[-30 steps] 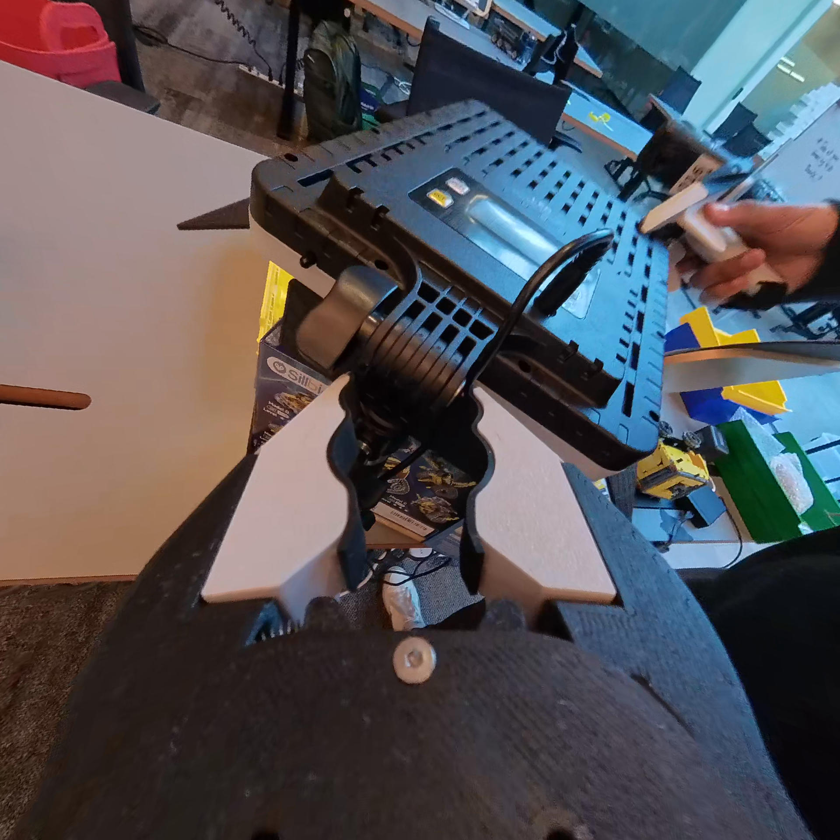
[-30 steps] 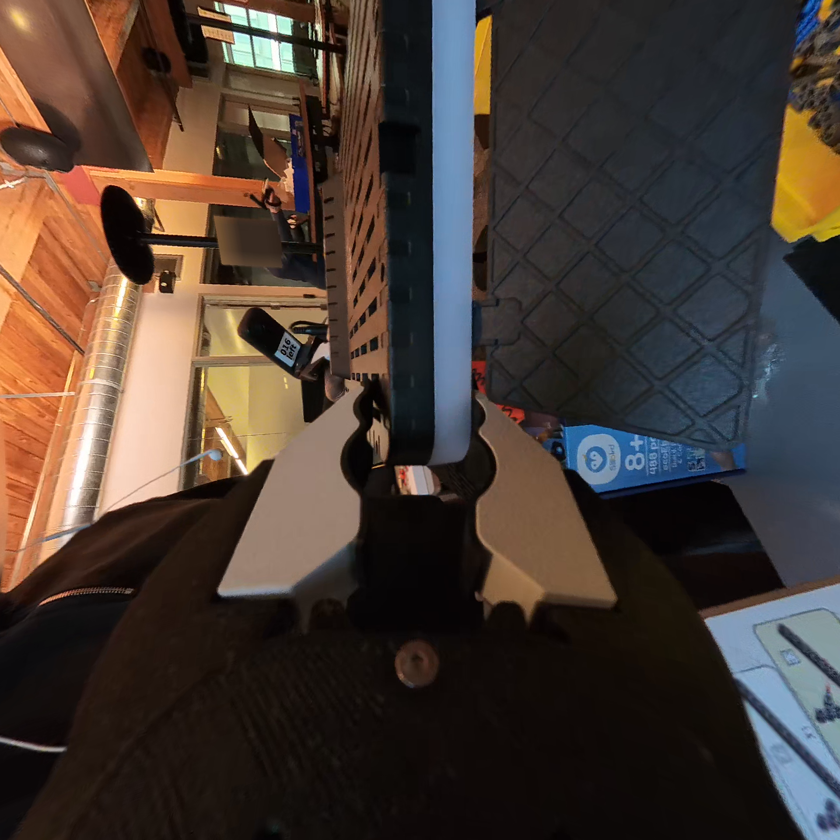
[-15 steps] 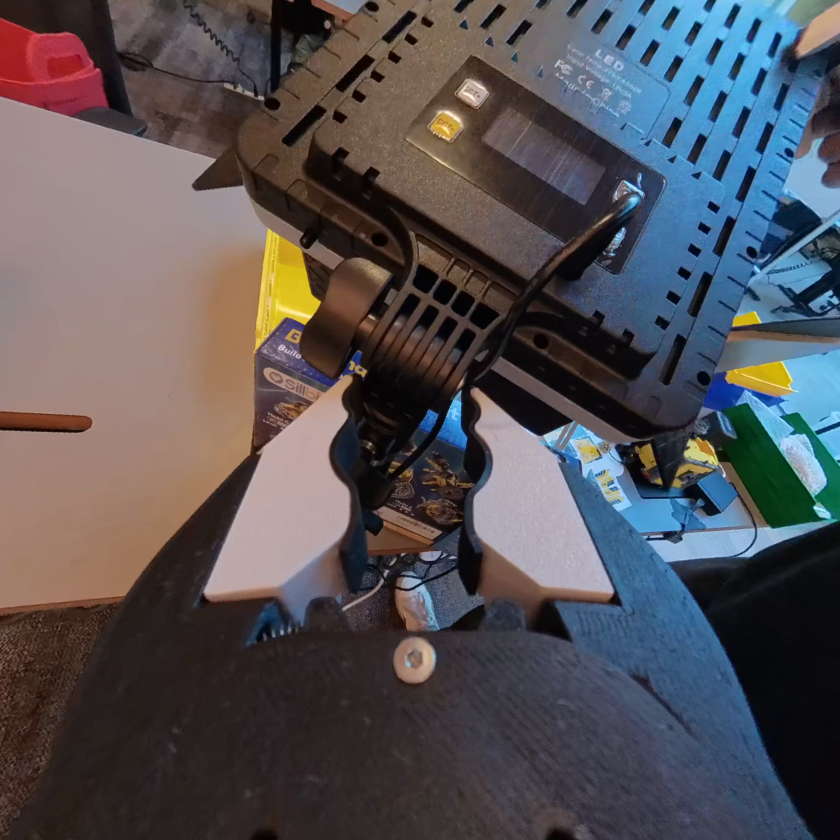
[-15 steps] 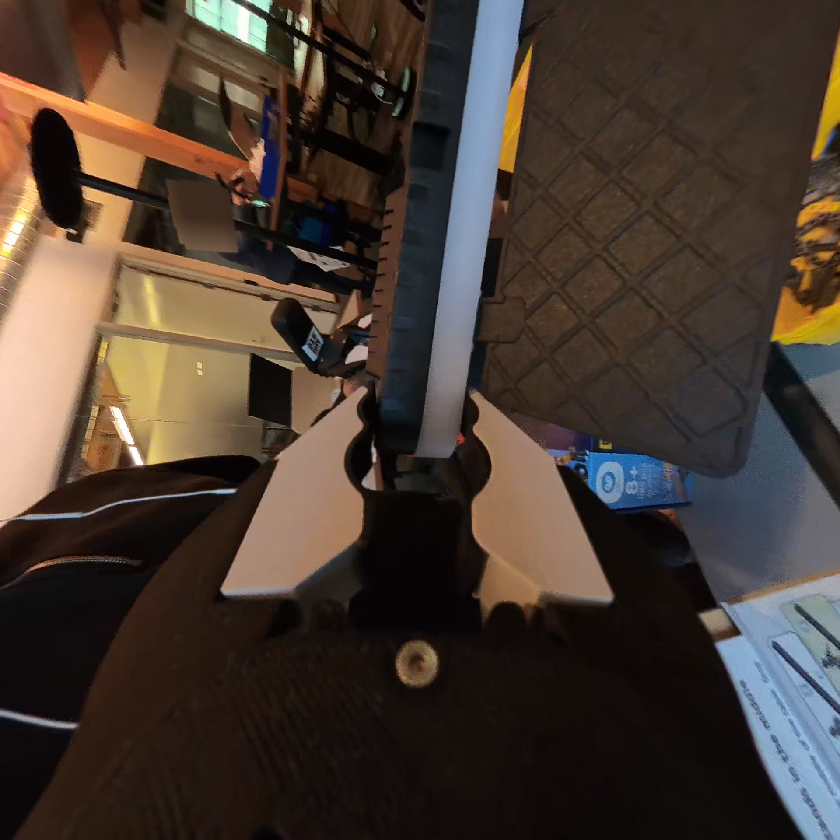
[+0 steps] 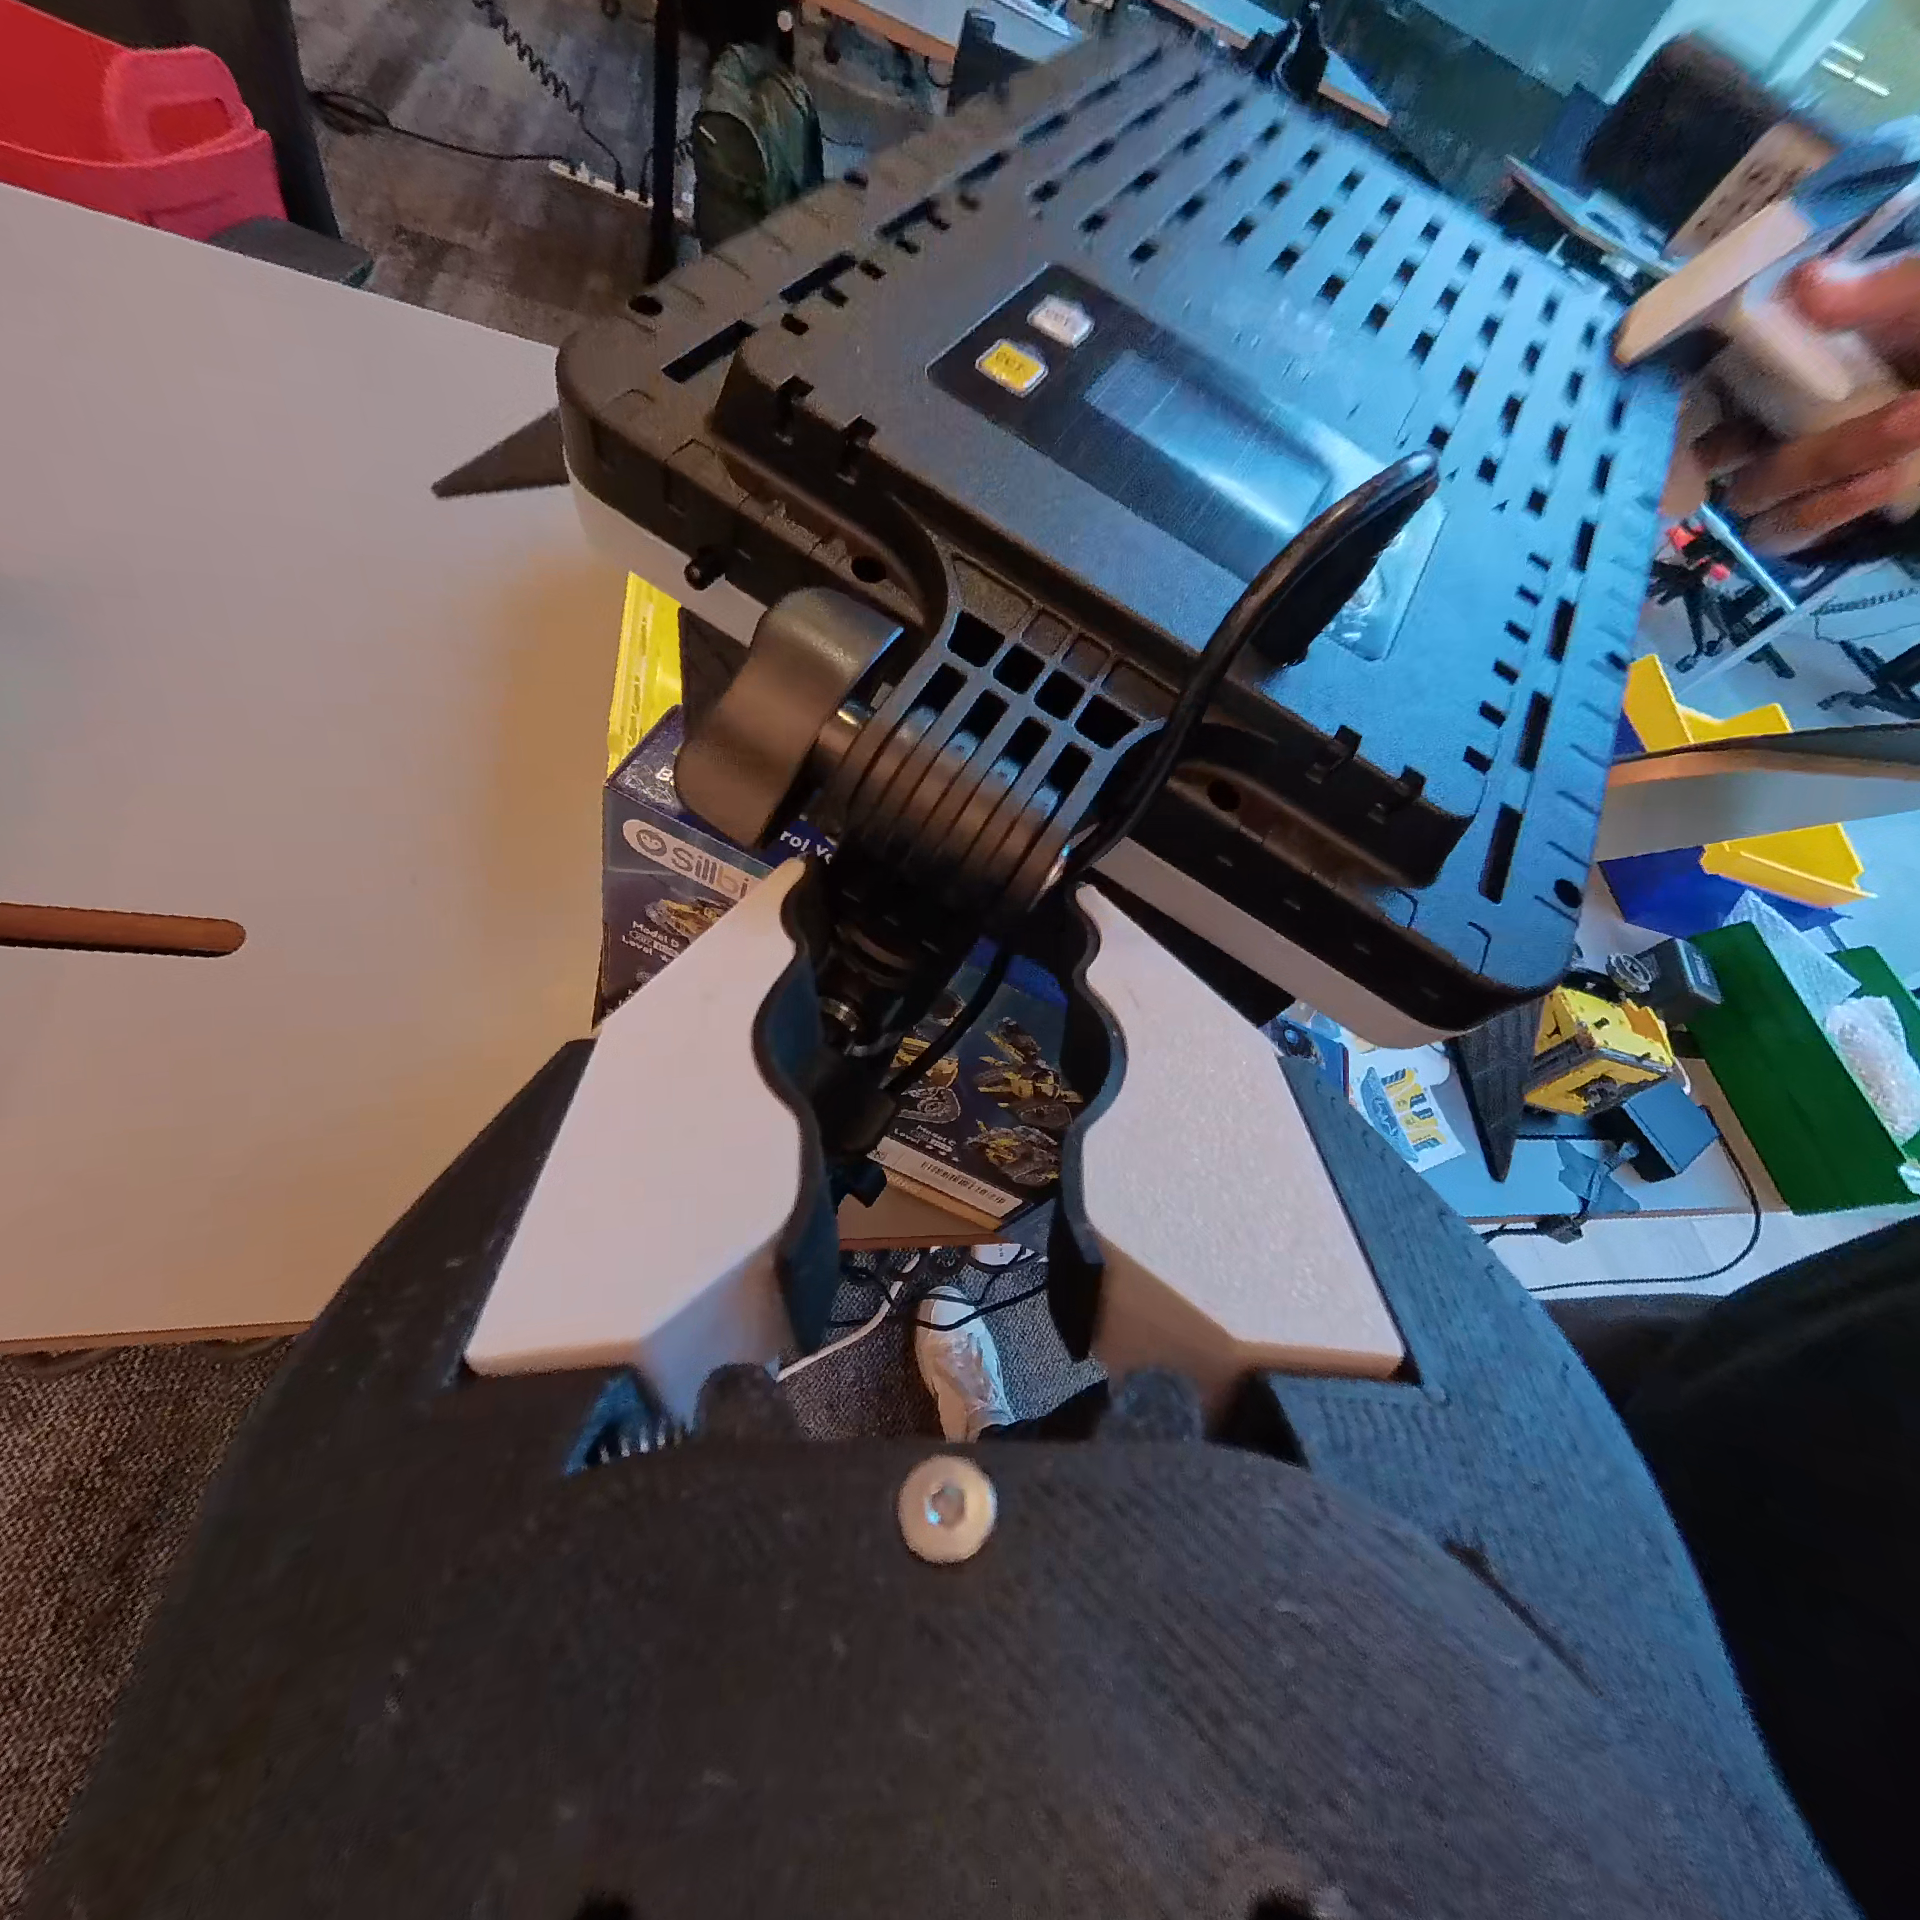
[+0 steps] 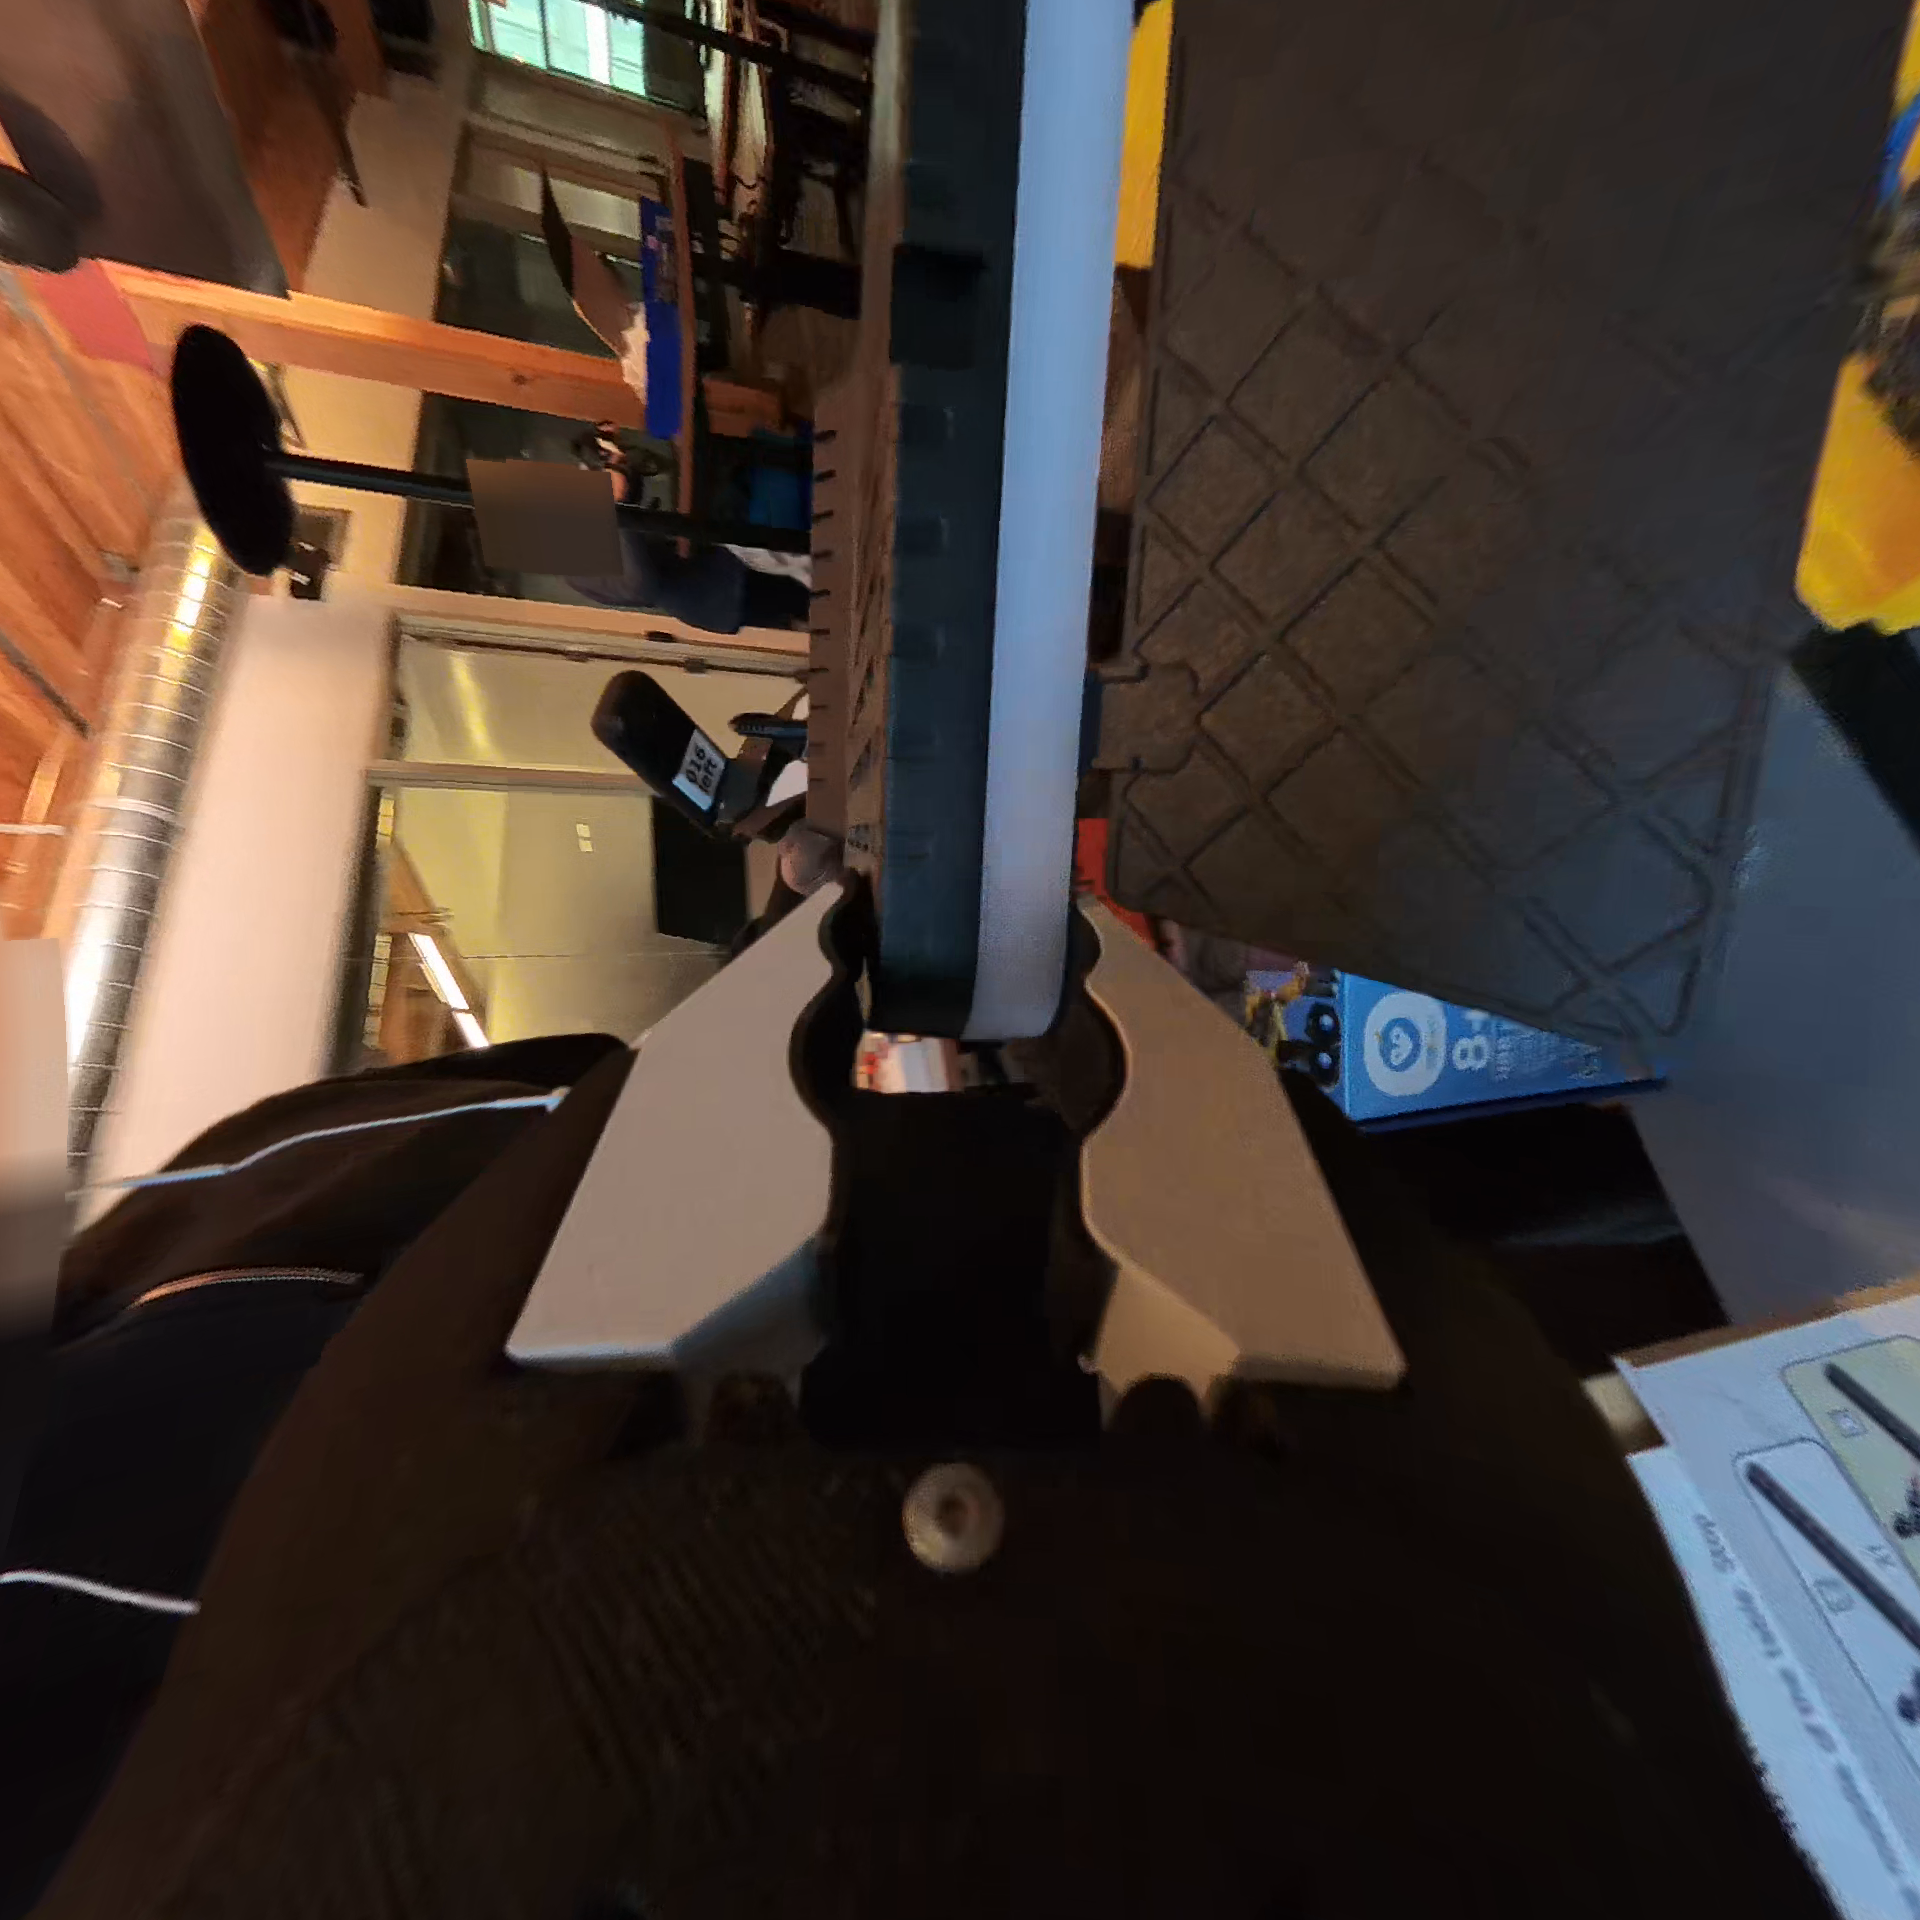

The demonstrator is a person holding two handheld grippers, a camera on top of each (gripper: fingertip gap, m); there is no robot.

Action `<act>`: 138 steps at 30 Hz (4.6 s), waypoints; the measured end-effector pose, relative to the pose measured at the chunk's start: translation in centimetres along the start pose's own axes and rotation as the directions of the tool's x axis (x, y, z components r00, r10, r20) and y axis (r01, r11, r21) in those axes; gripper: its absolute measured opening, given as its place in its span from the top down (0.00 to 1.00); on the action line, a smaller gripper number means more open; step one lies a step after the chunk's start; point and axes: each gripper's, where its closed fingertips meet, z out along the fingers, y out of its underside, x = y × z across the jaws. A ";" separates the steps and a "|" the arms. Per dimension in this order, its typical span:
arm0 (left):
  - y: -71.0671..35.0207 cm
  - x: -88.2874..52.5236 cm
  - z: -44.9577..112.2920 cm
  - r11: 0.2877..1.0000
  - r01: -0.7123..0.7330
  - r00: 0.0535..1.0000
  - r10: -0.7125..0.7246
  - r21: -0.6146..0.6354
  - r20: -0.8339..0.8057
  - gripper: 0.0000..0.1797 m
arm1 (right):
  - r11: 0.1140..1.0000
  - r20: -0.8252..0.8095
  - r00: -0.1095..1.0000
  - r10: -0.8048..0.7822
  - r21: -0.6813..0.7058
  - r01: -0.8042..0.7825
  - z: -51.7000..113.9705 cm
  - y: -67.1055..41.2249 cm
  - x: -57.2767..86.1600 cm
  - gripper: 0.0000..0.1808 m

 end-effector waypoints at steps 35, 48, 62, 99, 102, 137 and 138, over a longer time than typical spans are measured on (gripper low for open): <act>0.0 -0.7 0.2 0.999 -0.031 0.995 0.028 0.036 0.095 0.81 | 0.947 -0.208 0.931 -0.300 0.051 0.317 -0.6 -1.5 -9.3 0.79; 0.4 -0.9 0.3 0.999 -0.046 0.992 0.047 -0.010 0.121 0.83 | 0.995 -0.180 0.981 0.068 0.083 -0.054 0.6 0.6 5.3 0.77; -0.1 -0.8 0.6 0.996 -0.083 0.990 0.081 0.013 0.117 0.81 | 0.911 -0.183 0.918 -0.352 0.158 0.381 -1.7 -1.0 -10.9 0.83; -8.7 15.1 -6.4 0.939 -0.175 0.929 0.257 0.296 -0.265 0.64 | 0.421 -0.670 -0.208 0.713 0.172 0.890 -39.4 45.7 -20.4 0.80; -8.3 24.2 -6.4 0.929 -0.223 0.835 0.338 0.295 -0.434 0.64 | 0.361 -0.616 -0.272 0.739 0.021 0.932 -39.9 51.5 -22.0 0.82; 31.5 119.8 2.7 0.791 -0.567 -0.257 0.097 0.231 -0.962 0.51 | 0.216 -0.252 -0.054 0.966 0.676 0.704 -62.6 100.1 1.4 0.44; 31.7 122.0 3.2 0.799 -0.555 -0.285 0.077 0.230 -0.955 0.51 | 0.242 -0.256 -0.092 0.962 0.650 0.720 -64.9 100.7 1.1 0.46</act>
